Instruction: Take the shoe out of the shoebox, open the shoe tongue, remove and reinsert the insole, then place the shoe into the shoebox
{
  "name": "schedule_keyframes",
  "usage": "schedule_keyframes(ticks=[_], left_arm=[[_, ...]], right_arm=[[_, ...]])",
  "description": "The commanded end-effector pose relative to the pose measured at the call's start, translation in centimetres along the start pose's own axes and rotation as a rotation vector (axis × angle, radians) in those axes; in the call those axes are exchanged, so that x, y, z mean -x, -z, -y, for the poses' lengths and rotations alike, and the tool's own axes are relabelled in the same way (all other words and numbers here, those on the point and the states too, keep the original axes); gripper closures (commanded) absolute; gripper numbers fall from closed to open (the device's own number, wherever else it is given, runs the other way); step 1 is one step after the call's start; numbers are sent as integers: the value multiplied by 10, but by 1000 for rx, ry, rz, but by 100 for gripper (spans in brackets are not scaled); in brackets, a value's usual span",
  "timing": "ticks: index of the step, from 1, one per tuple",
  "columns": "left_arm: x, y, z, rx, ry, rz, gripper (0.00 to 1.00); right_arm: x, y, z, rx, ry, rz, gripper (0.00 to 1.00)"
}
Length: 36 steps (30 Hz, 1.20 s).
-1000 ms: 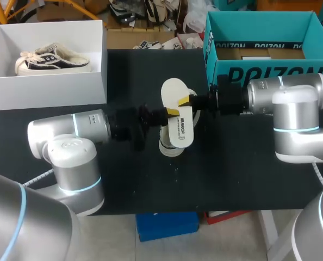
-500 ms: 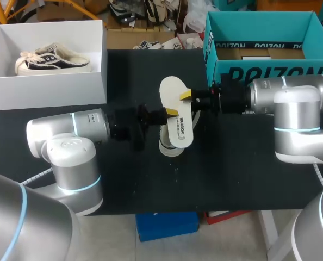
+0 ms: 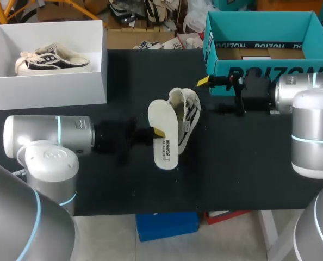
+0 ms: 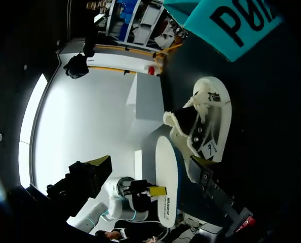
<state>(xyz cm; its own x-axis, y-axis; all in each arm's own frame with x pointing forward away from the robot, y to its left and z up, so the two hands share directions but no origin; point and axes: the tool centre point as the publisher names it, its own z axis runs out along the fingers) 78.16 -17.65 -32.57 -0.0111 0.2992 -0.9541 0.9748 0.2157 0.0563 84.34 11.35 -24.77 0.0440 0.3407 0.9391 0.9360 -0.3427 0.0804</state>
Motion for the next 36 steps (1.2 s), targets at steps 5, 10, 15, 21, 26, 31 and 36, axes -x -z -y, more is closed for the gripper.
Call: schedule_keyframes(ticks=[5, 10, 15, 21, 26, 31, 36], left_arm=[[-12, 35, 28, -27, 14, -89, 100], [-21, 41, 38, -48, 35, -104, 100], [-26, 44, 42, -64, 54, -105, 100], [-28, 44, 45, -86, 51, -123, 100], [-26, 43, 46, -114, 45, -141, 100], [-17, 39, 45, -222, 67, -136, 100], [-12, 36, 41, -316, 129, -101, 100]], right_arm=[[-9, 51, 25, 140, 14, 122, 0], [-6, 67, 36, 178, 13, 169, 0], [-3, 87, 47, 219, 0, 195, 0], [-3, 107, 61, 264, -11, 217, 0], [-7, 116, 72, 278, -8, 227, 0], [-7, 116, 72, 278, -8, 227, 0], [-7, 116, 72, 278, -8, 227, 0]])
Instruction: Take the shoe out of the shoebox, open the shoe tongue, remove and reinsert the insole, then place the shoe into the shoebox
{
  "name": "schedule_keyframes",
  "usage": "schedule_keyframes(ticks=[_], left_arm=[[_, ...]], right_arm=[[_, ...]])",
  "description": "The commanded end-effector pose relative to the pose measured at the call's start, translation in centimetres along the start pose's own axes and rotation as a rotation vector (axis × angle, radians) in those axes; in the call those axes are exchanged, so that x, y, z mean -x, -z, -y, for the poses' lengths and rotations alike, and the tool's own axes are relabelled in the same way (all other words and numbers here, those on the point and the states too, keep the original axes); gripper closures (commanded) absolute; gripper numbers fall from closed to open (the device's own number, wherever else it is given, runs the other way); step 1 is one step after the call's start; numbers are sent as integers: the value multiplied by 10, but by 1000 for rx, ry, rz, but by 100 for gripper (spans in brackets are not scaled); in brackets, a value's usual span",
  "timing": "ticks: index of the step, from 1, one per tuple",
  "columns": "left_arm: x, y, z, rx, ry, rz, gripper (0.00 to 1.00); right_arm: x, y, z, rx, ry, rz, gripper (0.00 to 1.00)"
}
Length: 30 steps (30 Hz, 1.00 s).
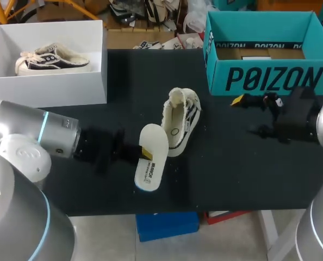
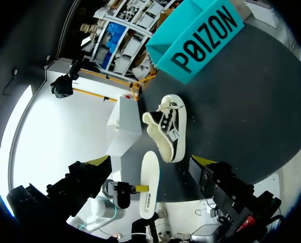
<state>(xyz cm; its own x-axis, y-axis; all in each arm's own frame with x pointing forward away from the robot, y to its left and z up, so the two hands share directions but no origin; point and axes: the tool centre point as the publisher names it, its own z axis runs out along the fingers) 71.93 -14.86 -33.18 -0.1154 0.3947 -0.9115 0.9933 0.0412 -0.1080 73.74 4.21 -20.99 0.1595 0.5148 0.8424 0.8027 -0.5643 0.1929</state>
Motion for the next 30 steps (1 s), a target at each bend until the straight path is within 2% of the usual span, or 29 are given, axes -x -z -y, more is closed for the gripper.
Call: schedule_keyframes(ticks=[1, 9, 21, 30], left_arm=[[5, 2, -14, -111, 45, 21, 100], [9, -3, -19, -212, 96, 33, 100], [10, -16, -26, -338, 86, -15, 100], [11, -23, -34, -374, 9, -143, 100]], right_arm=[[0, 4, -1, -6, 0, -4, 0], [0, 4, -1, -6, 0, -4, 0], [0, 4, -1, -6, 0, -4, 0], [0, 4, -1, -6, 0, -4, 0]])
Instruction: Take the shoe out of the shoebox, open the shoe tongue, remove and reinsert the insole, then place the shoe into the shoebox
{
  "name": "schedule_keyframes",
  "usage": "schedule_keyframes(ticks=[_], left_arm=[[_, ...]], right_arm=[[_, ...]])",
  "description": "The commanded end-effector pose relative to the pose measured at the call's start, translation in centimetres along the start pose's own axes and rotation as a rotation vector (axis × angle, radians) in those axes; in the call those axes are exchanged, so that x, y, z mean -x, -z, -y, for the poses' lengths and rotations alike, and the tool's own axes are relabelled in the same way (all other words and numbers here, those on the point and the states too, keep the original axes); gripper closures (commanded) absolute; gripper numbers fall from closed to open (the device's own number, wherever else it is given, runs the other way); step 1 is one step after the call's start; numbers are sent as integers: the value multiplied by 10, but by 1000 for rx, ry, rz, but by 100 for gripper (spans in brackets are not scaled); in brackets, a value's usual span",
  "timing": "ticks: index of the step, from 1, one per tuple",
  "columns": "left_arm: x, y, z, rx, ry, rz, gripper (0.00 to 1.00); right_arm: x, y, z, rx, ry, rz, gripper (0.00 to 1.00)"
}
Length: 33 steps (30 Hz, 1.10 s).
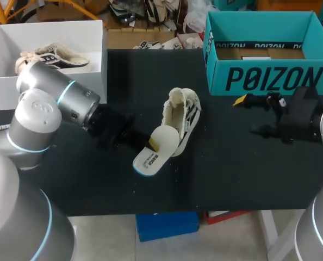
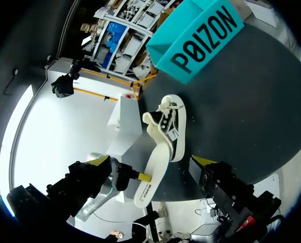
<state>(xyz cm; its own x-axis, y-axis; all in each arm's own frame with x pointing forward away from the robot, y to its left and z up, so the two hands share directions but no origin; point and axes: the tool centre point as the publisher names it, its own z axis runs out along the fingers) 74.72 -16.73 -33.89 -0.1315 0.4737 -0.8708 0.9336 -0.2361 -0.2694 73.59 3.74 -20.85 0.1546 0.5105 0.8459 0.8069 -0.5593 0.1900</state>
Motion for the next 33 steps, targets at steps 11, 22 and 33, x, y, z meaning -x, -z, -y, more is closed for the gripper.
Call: schedule_keyframes(ticks=[11, 22, 33], left_arm=[[14, 0, -16, -40, -70, -205, 100], [8, -1, -37, -23, -59, -211, 100], [9, 0, -69, -14, -65, -262, 100]], right_arm=[[-1, -1, 0, 1, -1, 3, 0], [-1, -1, 0, 1, -1, 3, 0], [-1, -1, 0, 1, -1, 3, 0]])
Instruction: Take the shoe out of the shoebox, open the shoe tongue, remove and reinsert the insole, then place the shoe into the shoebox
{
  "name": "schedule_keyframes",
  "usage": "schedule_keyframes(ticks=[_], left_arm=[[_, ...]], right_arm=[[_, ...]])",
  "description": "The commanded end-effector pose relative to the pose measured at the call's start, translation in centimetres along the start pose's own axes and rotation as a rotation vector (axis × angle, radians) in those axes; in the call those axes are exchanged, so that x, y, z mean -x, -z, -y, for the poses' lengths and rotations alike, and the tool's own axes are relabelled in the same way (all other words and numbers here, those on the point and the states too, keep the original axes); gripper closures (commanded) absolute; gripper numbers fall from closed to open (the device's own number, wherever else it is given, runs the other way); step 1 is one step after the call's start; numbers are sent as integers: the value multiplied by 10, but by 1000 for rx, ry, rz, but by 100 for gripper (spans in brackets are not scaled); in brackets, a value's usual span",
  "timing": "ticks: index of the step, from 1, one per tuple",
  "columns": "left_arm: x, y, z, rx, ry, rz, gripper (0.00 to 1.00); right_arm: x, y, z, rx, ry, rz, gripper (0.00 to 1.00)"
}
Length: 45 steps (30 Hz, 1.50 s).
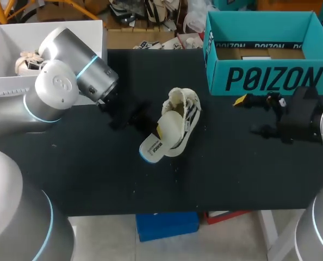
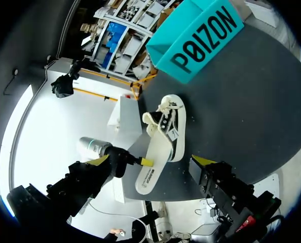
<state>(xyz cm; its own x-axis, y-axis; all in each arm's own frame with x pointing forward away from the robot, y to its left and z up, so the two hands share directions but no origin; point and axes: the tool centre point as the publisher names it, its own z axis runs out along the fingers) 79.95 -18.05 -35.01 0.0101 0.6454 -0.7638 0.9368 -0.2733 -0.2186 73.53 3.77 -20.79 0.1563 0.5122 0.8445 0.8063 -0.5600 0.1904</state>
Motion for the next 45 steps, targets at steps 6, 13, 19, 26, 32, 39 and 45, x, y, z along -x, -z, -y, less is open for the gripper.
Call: schedule_keyframes(ticks=[6, 13, 19, 26, 32, 39, 45], left_arm=[[10, -2, -24, -21, -18, -50, 100], [11, -11, -37, -29, -18, -75, 100], [14, -16, -50, -23, -16, -93, 100], [16, -18, -66, 18, -13, -110, 100], [13, -20, -78, 35, 12, -125, 100], [17, -17, -72, 45, 11, -106, 65], [9, -9, -45, 29, -3, -113, 70]], right_arm=[[0, -1, 0, 0, -1, 1, 0], [0, -1, 0, 0, -1, 1, 0], [0, -1, 0, 0, -1, 1, 0], [0, -1, 0, 0, -1, 1, 0], [0, -1, 0, 0, -1, 1, 0], [0, -1, 0, 0, -1, 1, 0], [0, -1, 0, 0, -1, 1, 0]])
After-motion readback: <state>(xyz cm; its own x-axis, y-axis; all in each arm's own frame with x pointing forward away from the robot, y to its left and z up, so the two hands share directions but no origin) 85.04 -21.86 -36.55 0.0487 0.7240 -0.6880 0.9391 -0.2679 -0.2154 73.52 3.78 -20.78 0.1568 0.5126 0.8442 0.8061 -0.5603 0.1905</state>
